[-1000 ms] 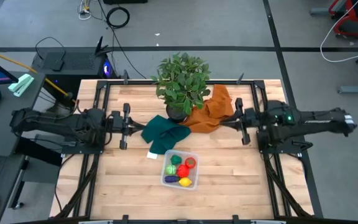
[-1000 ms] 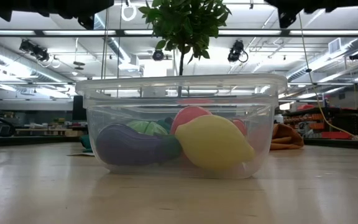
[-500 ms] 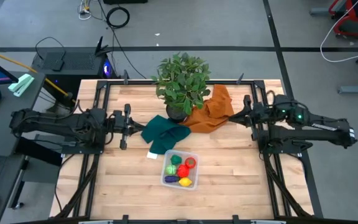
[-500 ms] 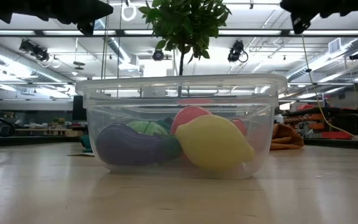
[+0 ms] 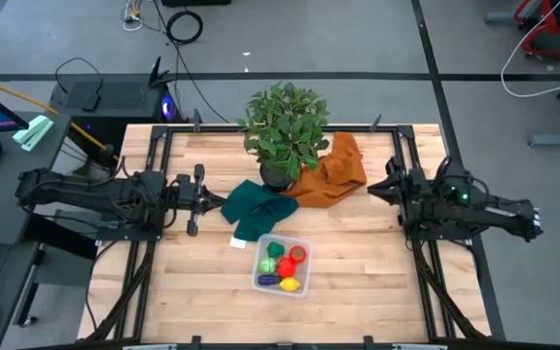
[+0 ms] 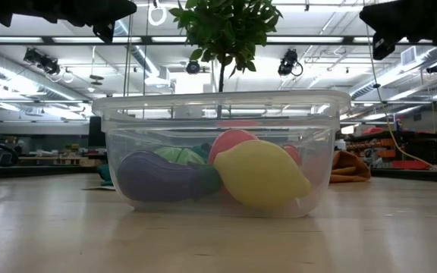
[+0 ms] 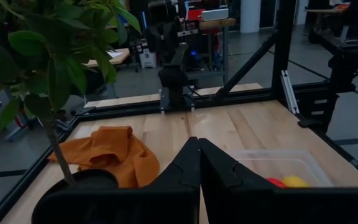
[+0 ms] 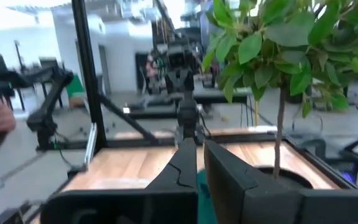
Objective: Pick and placing Produce into tupperware
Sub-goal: Return to Home Position
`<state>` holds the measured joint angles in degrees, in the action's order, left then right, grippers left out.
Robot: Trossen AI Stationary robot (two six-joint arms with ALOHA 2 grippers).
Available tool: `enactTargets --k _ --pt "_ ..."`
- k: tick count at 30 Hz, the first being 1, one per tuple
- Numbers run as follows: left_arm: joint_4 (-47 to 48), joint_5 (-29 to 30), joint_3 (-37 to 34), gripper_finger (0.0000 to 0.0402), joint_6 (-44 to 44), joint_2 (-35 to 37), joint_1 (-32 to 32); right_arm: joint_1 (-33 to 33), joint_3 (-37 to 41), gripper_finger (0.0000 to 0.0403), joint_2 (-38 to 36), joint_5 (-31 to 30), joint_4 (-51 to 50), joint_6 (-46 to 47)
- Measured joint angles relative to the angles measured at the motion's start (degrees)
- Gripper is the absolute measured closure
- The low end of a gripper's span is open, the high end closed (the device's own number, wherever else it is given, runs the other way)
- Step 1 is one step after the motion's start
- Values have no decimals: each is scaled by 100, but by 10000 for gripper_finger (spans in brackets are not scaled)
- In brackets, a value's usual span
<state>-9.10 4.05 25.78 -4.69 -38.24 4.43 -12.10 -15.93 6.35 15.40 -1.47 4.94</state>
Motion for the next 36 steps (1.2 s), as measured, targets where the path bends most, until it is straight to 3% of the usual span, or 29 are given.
enactTargets --k 4,12,19,30,36 --pt "-2 2 0 391 2 1 0 0 604 403 -56 1 1000 191" --pt "-2 4 2 394 2 2 0 0 1304 403 -42 -276 1926 279" --pt "-2 4 2 397 -5 0 0 136 1452 403 -42 -270 2042 387" --pt "-2 13 2 397 -82 2 0 1004 1452 403 -42 -483 2036 309" --pt "134 369 2 392 -189 56 -2 1156 1452 403 -42 -658 1878 239"
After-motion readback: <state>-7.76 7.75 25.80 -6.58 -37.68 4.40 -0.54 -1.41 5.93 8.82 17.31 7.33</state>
